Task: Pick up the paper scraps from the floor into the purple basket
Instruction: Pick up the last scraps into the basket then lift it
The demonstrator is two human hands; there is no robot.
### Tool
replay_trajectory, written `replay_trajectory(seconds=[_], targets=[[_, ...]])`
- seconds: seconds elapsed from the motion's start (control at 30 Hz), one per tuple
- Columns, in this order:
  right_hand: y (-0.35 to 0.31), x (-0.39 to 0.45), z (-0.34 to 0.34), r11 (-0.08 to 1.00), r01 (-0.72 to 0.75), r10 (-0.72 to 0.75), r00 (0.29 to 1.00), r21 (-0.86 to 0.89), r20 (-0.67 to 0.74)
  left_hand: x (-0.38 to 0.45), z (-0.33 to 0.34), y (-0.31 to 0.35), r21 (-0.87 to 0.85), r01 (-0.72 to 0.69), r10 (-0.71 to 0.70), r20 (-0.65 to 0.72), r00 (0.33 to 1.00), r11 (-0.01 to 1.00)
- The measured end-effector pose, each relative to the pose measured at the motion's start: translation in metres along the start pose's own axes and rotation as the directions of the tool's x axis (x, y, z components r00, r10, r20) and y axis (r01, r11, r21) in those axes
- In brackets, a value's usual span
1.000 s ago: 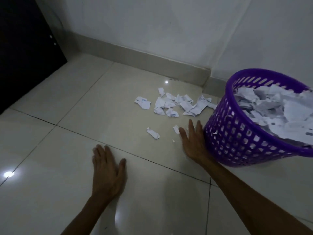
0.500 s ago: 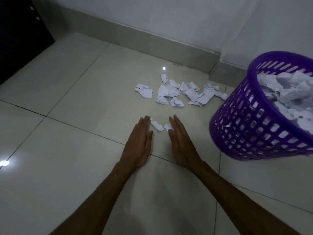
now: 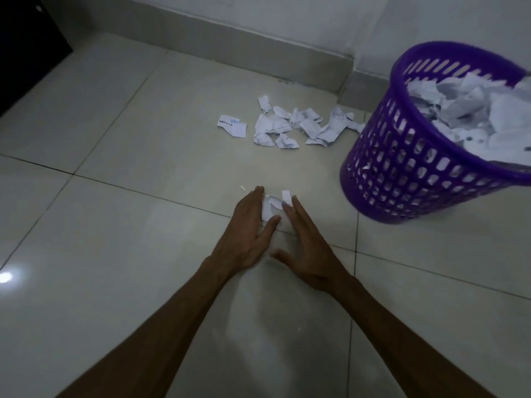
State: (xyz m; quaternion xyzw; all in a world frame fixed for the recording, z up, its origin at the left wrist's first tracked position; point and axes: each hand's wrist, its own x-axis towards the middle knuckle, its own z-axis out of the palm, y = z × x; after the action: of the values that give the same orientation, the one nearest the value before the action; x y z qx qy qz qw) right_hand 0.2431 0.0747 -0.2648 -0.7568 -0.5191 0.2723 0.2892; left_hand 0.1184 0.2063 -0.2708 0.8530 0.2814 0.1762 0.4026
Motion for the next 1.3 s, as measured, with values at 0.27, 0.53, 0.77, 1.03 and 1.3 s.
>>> replay_trajectory(seconds=[0.27,0.53,0.77,1.03,1.3], targets=[[0.009,-0.056,-0.027,0.961,0.133,-0.056,0.951,-0.242,0.303,-0.046,-0.009,-0.011,0.238,-0.06,0.024,0.151,0.988,0.969],[0.009,-0.07,-0.028,0.881,0.28,-0.147,0.929,-0.381,0.341,-0.059,-0.011,-0.004,0.261,-0.027,-0.015,0.159,0.987,0.965],[0.003,-0.061,0.008,0.959,-0.004,-0.015,0.998,-0.284,-0.065,-0.057,-0.016,-0.01,0.267,-0.028,-0.01,0.138,0.99,0.963],[-0.036,-0.086,0.048,0.934,0.156,-0.133,0.987,-0.322,0.094,-0.065,-0.021,-0.009,0.268,-0.039,0.005,0.128,0.992,0.963],[-0.023,-0.072,0.053,0.933,-0.019,-0.016,0.995,-0.36,-0.096,-0.066,-0.026,-0.009,0.244,-0.025,-0.001,0.107,0.994,0.969]])
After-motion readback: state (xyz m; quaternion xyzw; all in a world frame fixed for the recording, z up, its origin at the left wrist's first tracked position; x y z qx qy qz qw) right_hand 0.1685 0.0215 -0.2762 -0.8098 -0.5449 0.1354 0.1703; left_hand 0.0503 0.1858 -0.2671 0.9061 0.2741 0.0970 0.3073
